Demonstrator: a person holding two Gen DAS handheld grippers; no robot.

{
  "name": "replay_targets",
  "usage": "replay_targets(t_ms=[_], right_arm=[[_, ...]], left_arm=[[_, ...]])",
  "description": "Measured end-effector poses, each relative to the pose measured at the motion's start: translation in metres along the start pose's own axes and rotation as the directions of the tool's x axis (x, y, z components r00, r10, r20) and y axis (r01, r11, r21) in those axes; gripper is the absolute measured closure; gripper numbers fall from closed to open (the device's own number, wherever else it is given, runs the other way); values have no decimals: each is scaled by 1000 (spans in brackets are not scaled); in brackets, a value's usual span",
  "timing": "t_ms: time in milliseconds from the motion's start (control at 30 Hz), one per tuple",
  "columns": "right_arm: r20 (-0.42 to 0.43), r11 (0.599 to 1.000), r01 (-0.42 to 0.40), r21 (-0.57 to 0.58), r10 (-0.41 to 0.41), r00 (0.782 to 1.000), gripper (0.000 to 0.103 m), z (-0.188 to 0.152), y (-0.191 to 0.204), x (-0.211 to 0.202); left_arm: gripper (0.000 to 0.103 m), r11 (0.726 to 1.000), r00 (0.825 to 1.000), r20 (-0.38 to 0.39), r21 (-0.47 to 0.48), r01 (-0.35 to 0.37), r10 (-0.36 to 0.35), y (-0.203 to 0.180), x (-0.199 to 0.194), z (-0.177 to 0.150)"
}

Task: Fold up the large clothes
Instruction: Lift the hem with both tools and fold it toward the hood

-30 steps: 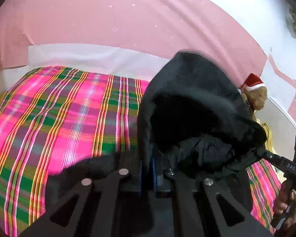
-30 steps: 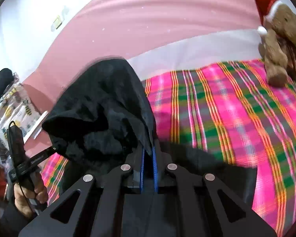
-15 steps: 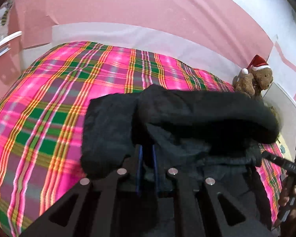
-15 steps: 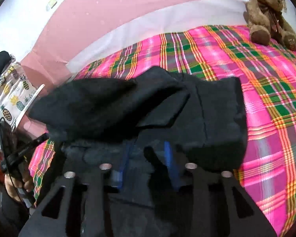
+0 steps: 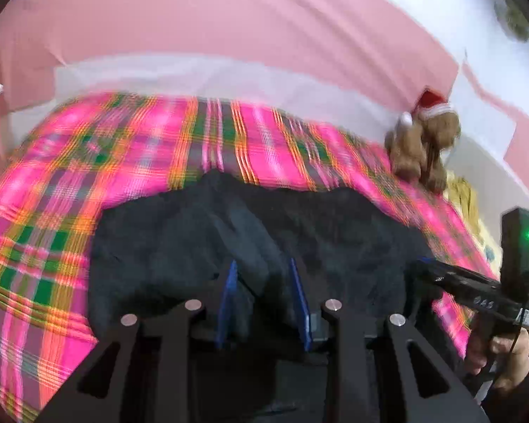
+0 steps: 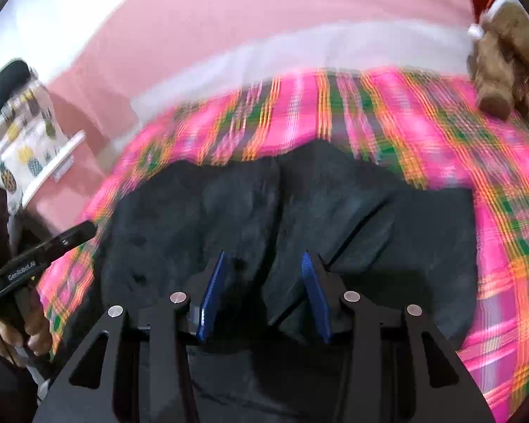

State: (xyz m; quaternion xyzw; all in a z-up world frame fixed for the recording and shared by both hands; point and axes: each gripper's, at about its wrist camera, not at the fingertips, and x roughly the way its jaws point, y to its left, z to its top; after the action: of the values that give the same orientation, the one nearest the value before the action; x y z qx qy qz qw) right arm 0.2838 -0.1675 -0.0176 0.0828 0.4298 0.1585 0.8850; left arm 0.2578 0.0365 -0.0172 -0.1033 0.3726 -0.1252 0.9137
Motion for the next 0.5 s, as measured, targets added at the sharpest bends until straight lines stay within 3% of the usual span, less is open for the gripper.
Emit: replay_targets(t_ms=[67, 167, 367, 500], right_arm=[[-56, 1000, 7, -6, -7, 998, 58, -27, 3, 23], [-42, 1000, 8, 7, -8, 999, 58, -53, 2, 35], [-56, 999, 2, 49, 1, 998, 58, -56, 0, 46], [-57, 998, -16, 62, 20, 998, 58, -57, -3, 40]], left_arm=[[71, 1000, 999, -53, 5, 0, 0, -1, 18, -21], [68, 999, 992, -116, -1, -41, 40, 8, 41, -50], [68, 997, 992, -113, -48, -66, 60, 12, 35, -50], [69, 996, 997, -35, -53, -73, 72, 1, 6, -42]])
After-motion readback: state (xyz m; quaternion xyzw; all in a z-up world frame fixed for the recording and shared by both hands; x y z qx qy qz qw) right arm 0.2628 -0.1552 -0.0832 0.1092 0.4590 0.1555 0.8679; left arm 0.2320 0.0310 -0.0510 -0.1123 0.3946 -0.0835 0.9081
